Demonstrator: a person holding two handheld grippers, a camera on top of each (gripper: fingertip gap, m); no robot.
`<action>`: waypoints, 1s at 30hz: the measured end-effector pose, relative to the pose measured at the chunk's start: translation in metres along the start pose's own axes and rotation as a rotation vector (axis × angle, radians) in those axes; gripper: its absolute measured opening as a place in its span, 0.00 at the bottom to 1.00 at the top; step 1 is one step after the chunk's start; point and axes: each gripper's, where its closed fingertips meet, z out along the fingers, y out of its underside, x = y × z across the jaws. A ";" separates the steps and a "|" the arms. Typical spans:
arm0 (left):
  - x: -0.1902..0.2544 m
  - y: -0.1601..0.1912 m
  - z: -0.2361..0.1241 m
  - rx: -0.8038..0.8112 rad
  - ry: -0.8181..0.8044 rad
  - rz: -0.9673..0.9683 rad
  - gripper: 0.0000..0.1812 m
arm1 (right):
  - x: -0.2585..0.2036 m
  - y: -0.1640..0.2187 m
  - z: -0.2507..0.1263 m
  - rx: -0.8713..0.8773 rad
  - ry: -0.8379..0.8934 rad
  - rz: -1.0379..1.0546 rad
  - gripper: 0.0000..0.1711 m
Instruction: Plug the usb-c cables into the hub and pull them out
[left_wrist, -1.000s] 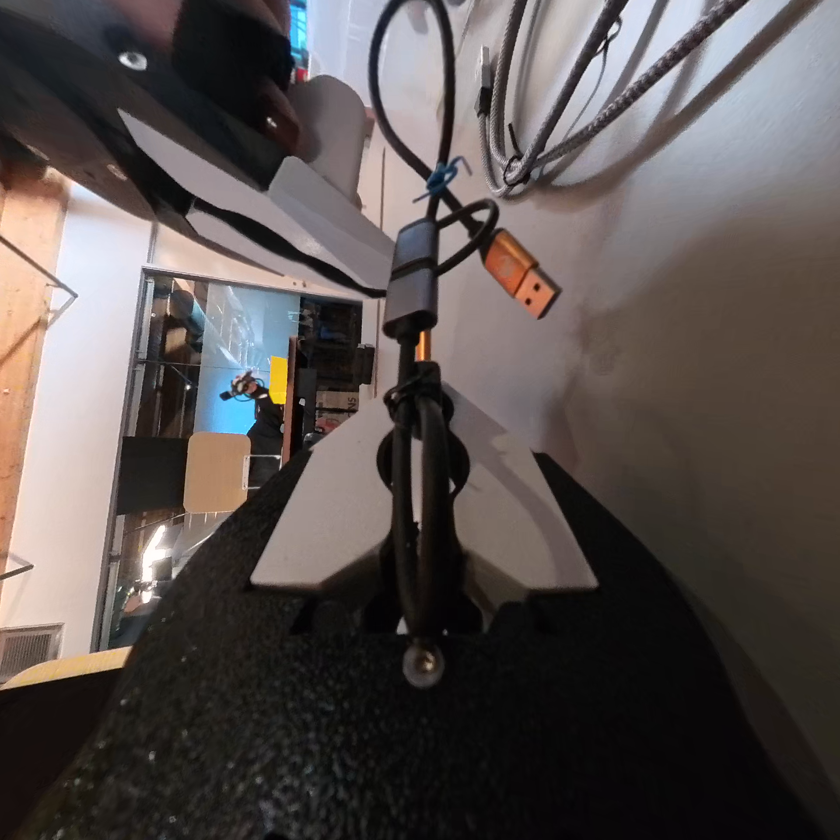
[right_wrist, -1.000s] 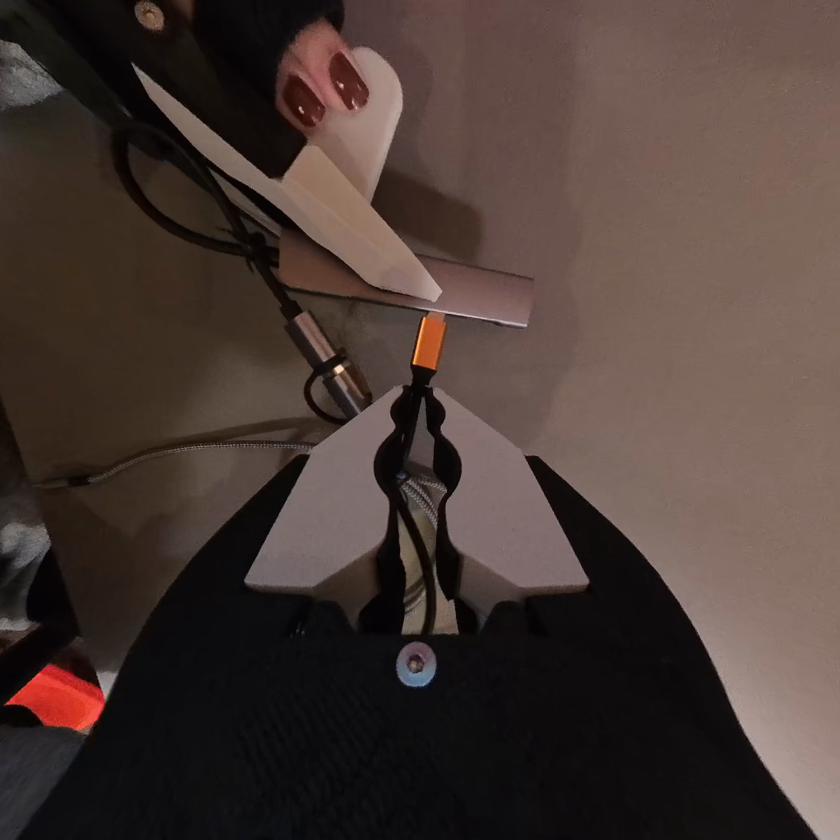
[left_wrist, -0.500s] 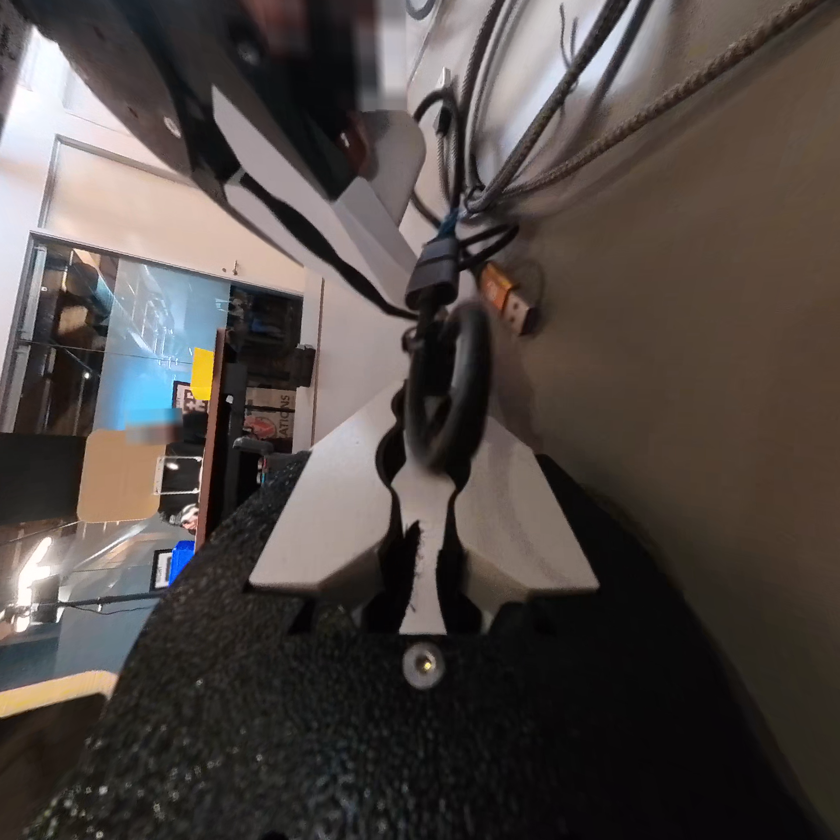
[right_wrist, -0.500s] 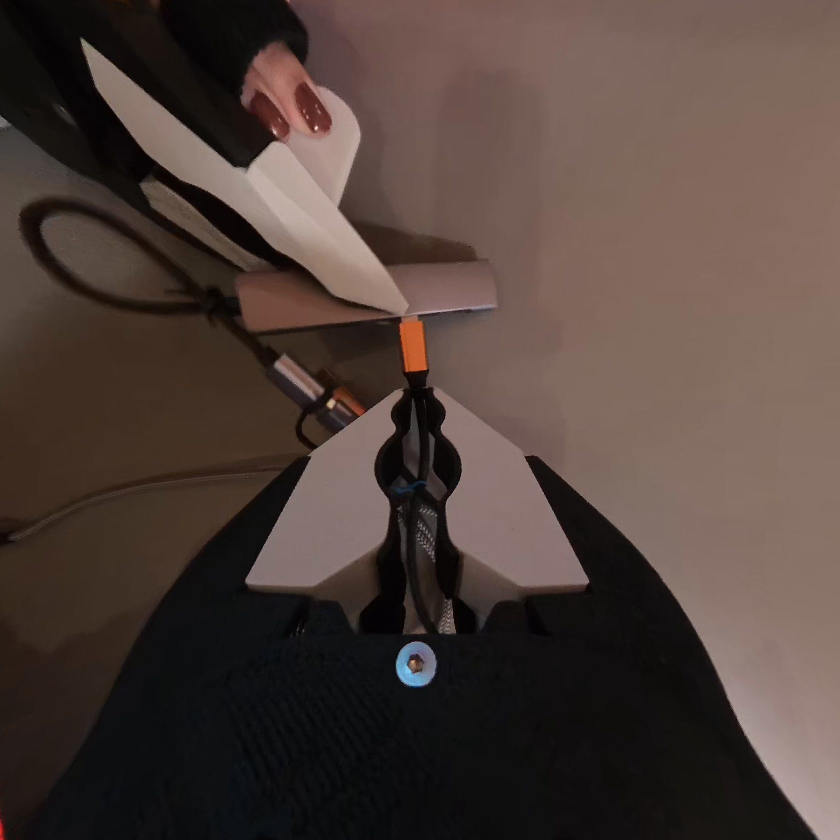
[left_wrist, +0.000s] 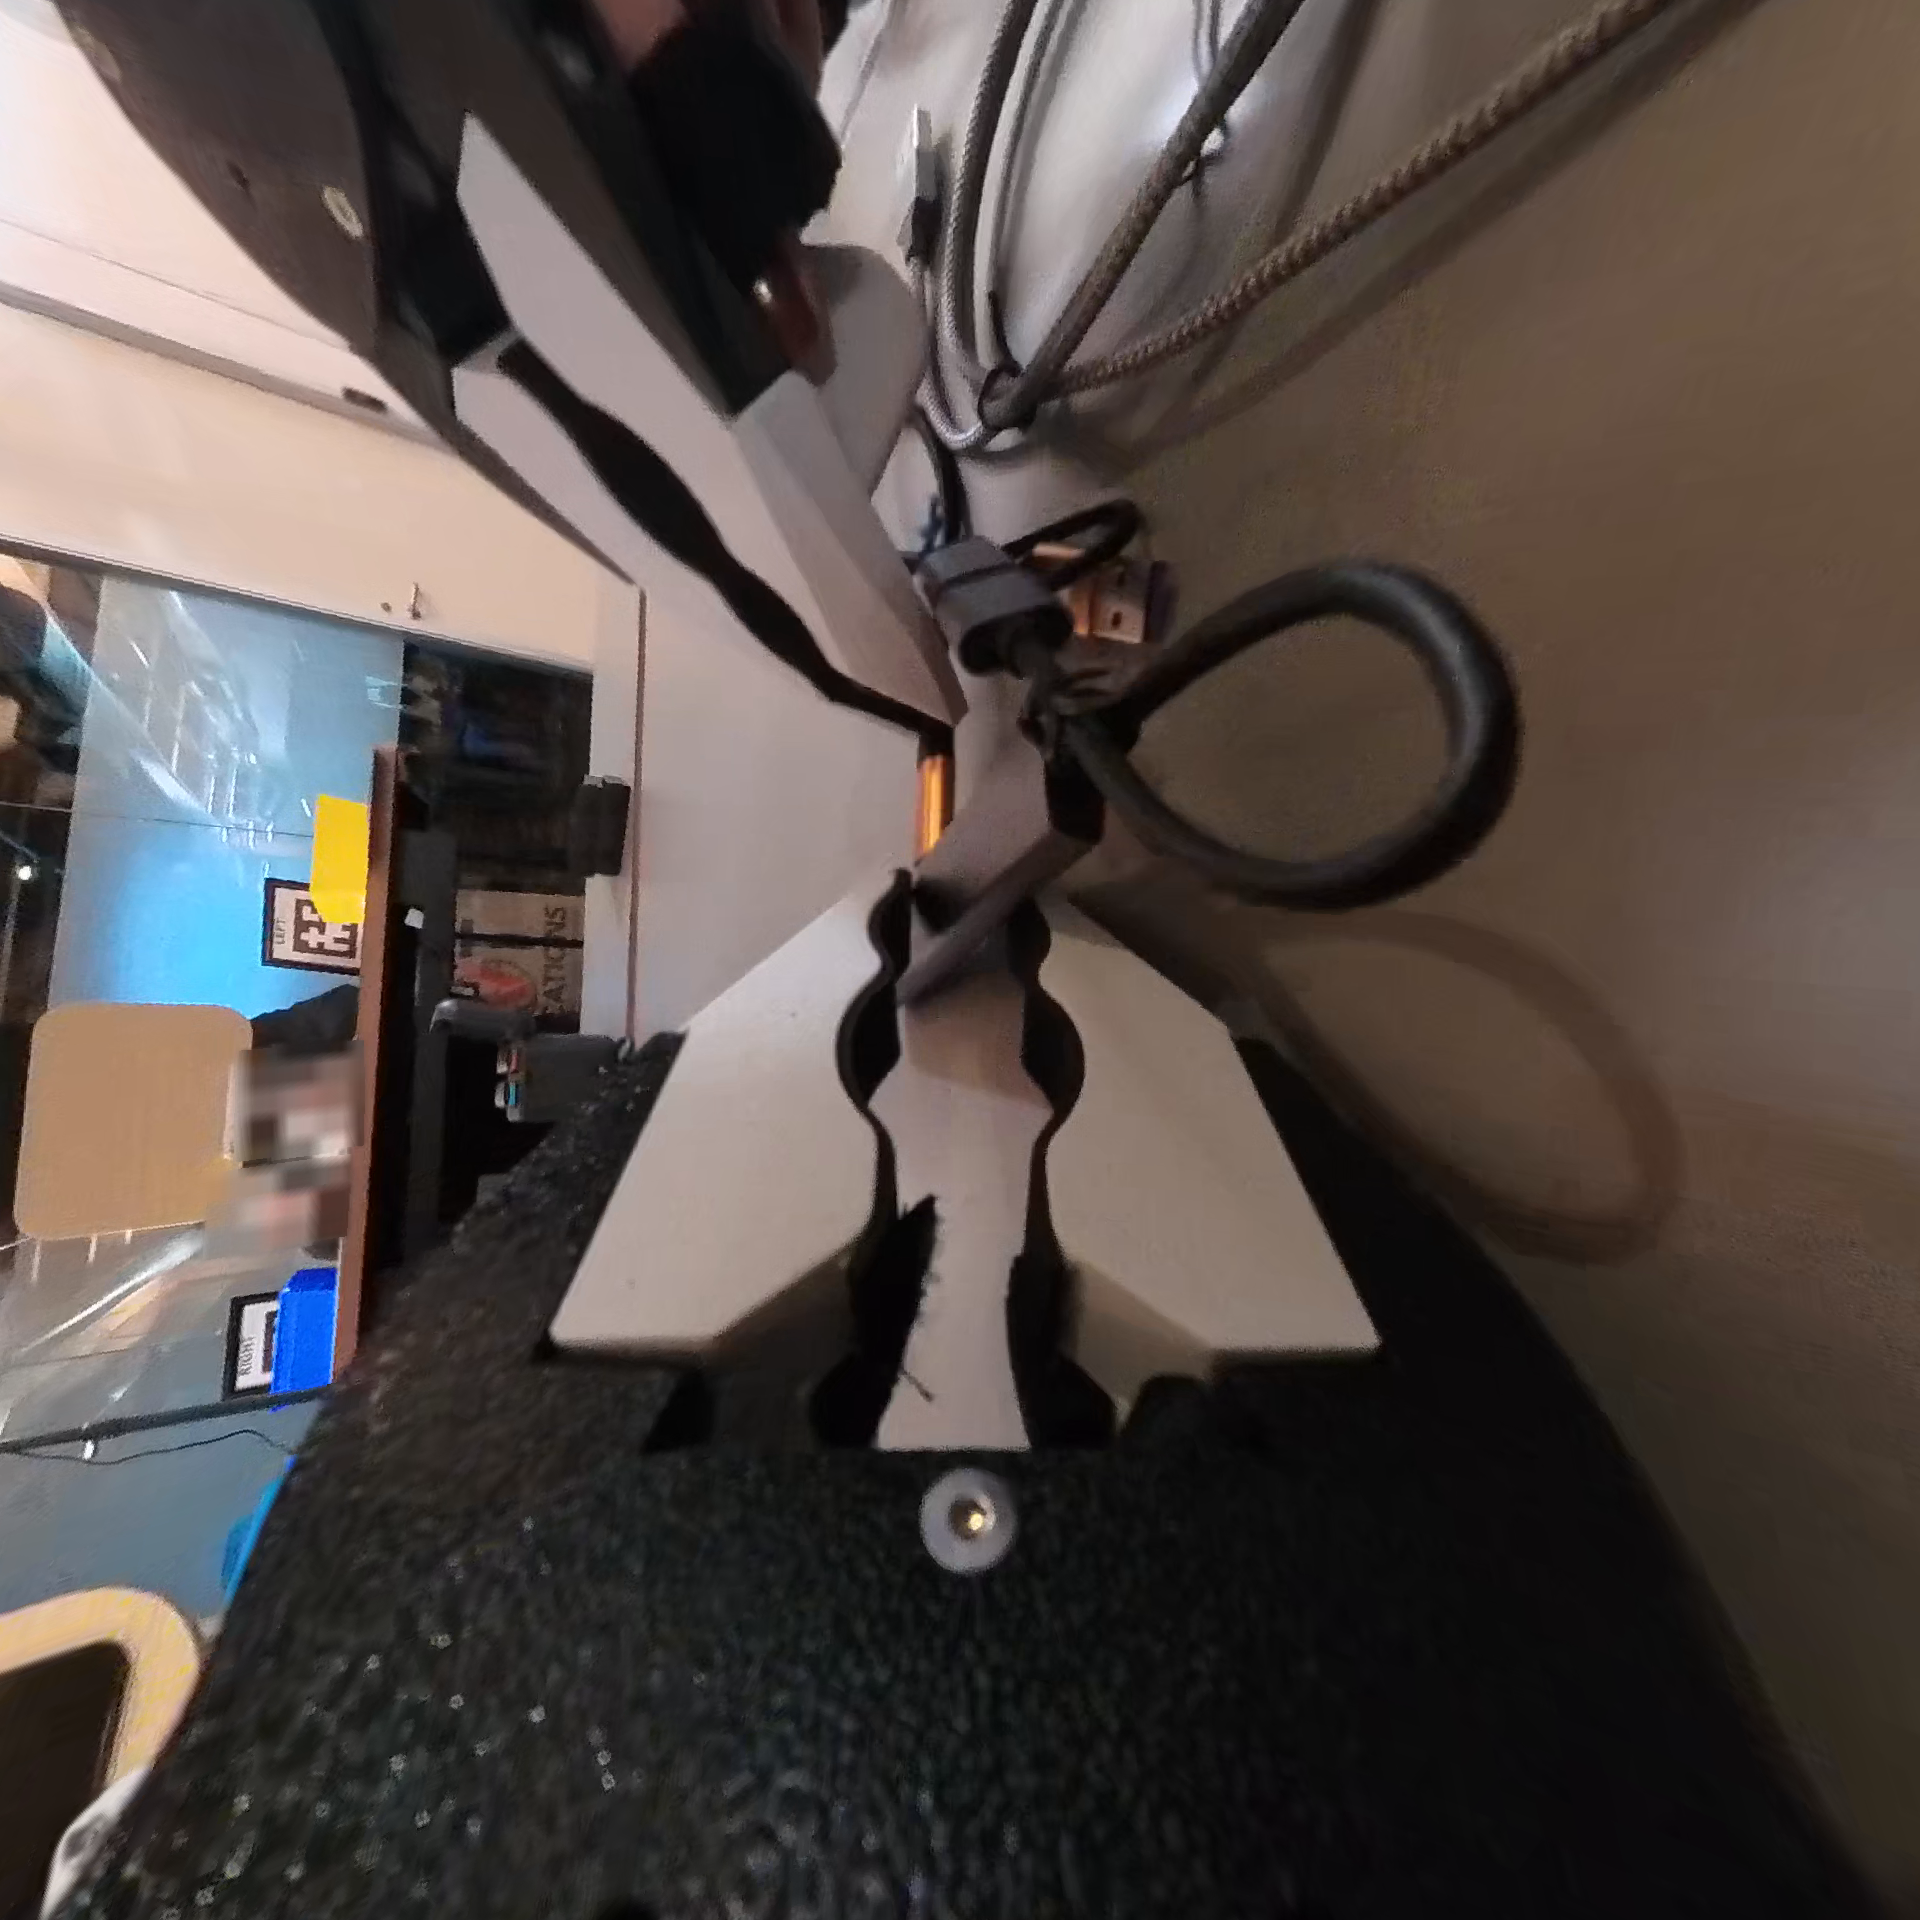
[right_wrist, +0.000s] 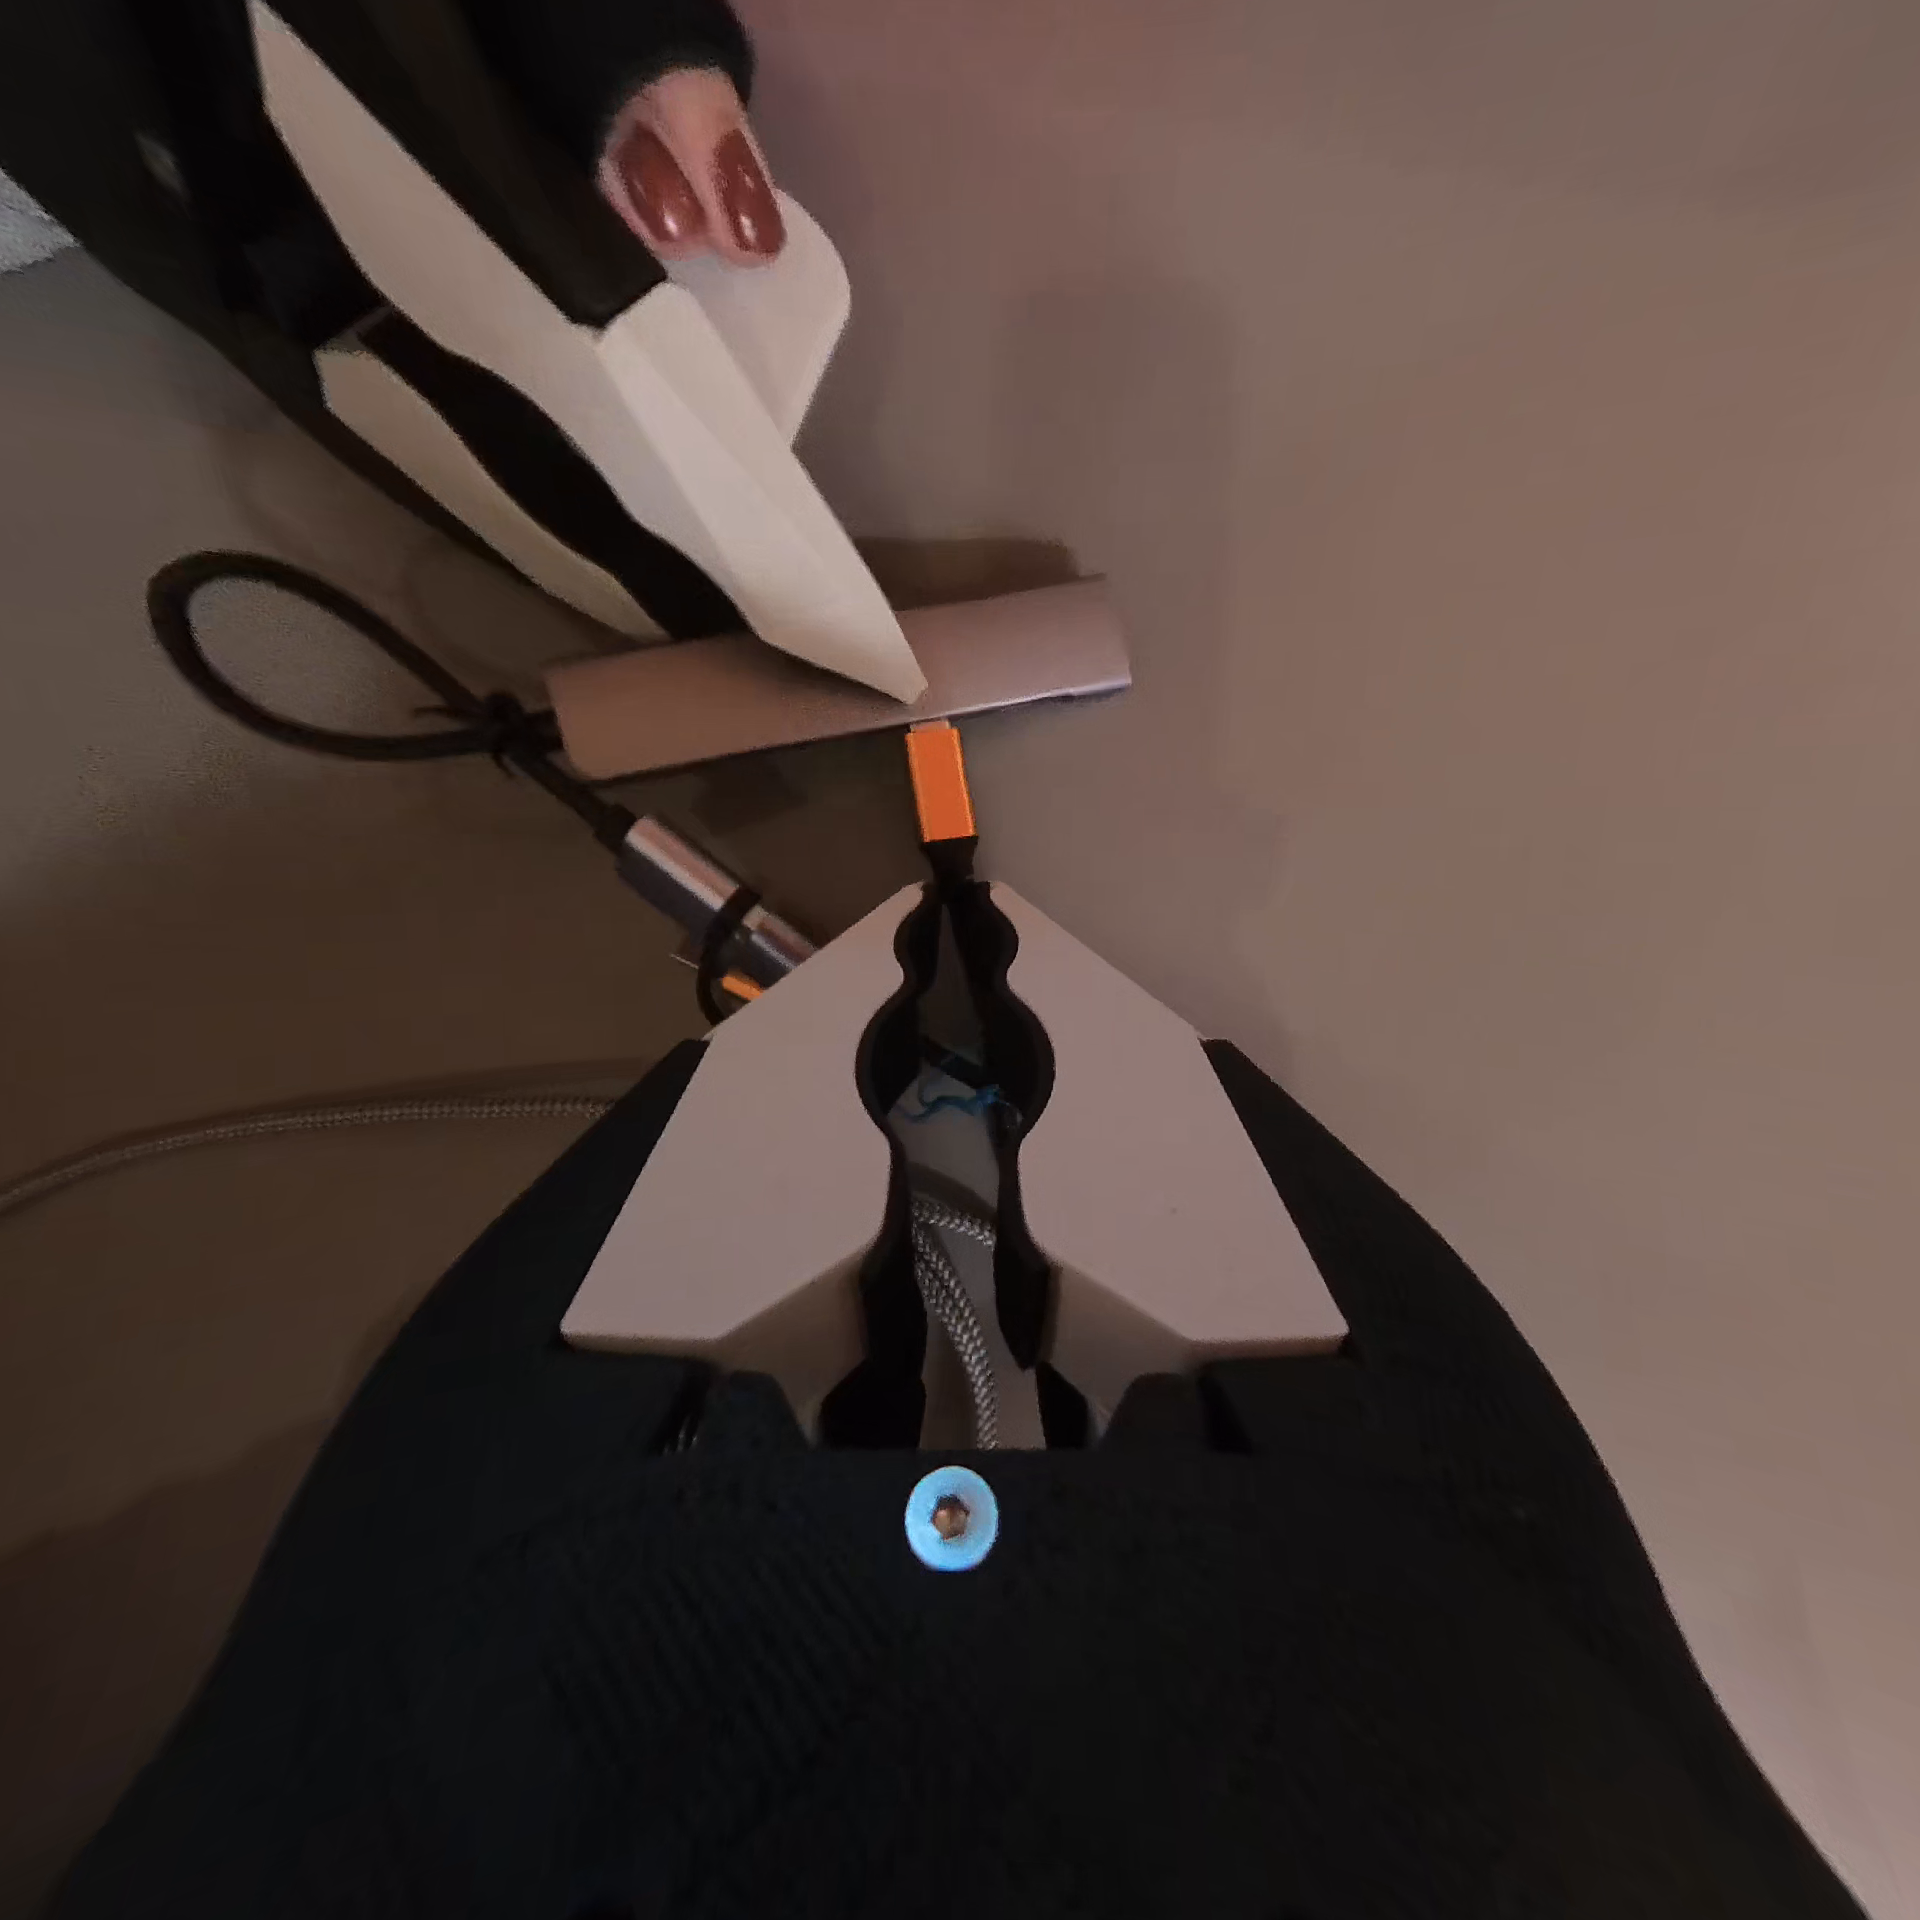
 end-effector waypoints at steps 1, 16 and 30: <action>-0.002 0.001 0.000 -0.002 -0.018 0.007 0.08 | -0.001 0.000 0.000 0.011 0.003 -0.019 0.02; -0.010 0.000 -0.006 0.058 -0.022 -0.088 0.10 | -0.003 -0.005 0.011 0.132 -0.072 0.003 0.03; -0.016 0.009 -0.003 -0.036 -0.068 -0.012 0.04 | -0.001 -0.006 0.002 0.092 0.058 -0.068 0.02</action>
